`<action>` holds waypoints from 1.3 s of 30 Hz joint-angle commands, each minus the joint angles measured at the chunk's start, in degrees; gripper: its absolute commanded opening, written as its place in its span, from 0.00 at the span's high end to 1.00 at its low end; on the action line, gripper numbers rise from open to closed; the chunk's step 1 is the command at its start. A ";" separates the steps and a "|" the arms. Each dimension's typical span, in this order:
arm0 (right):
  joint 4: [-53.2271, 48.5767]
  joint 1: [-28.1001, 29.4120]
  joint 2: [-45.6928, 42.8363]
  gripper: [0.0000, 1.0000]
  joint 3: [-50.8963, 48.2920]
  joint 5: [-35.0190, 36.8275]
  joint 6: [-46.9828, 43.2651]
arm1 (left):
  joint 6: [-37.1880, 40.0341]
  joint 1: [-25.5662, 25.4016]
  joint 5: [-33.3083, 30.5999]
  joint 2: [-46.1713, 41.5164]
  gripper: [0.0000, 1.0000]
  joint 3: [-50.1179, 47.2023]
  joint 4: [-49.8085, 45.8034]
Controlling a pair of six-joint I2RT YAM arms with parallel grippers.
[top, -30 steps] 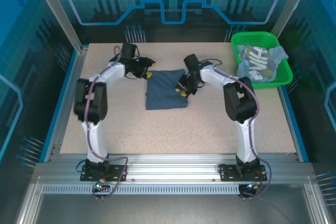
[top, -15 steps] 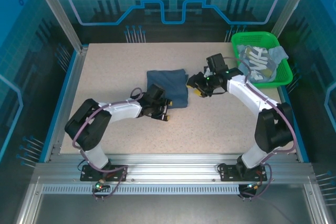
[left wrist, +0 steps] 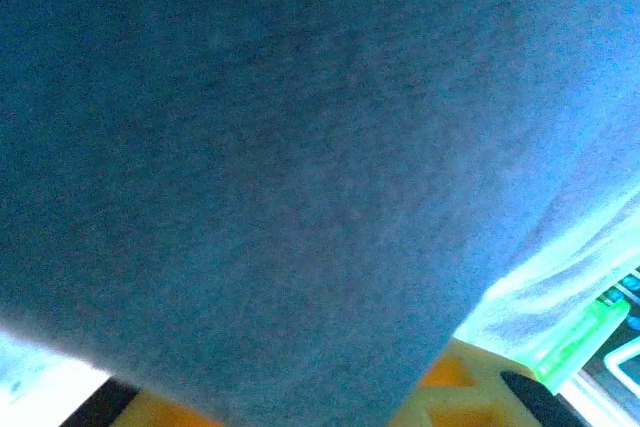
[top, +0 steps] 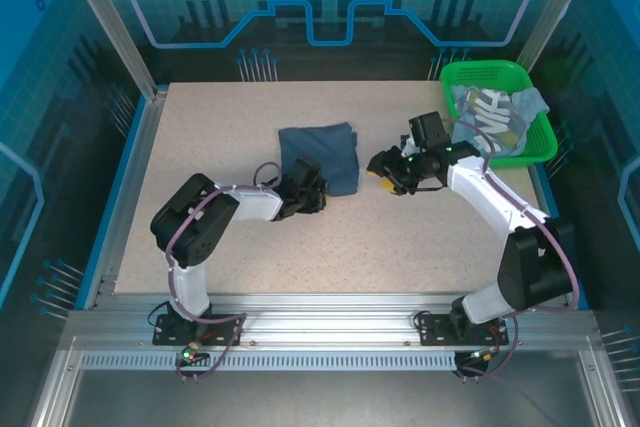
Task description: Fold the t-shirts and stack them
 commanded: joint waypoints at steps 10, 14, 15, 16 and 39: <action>-2.91 -2.43 -4.21 0.53 -3.02 -1.34 -1.87 | 5.88 24.11 -0.81 -3.00 0.86 -2.24 0.34; -2.87 -2.64 -4.65 0.54 -4.07 -1.23 -1.79 | 12.16 33.59 3.57 -0.47 0.87 -0.68 3.22; -2.70 -2.78 -4.78 0.54 -4.39 -1.34 -1.68 | 14.62 36.31 6.04 1.33 0.88 0.71 4.84; -2.60 -2.78 -4.86 0.54 -4.58 -1.40 -1.65 | 16.79 38.57 8.47 3.18 0.87 2.51 5.12; -3.06 -2.99 0.45 0.53 0.45 -2.24 -3.19 | 36.93 48.61 24.09 6.90 0.43 21.30 -0.39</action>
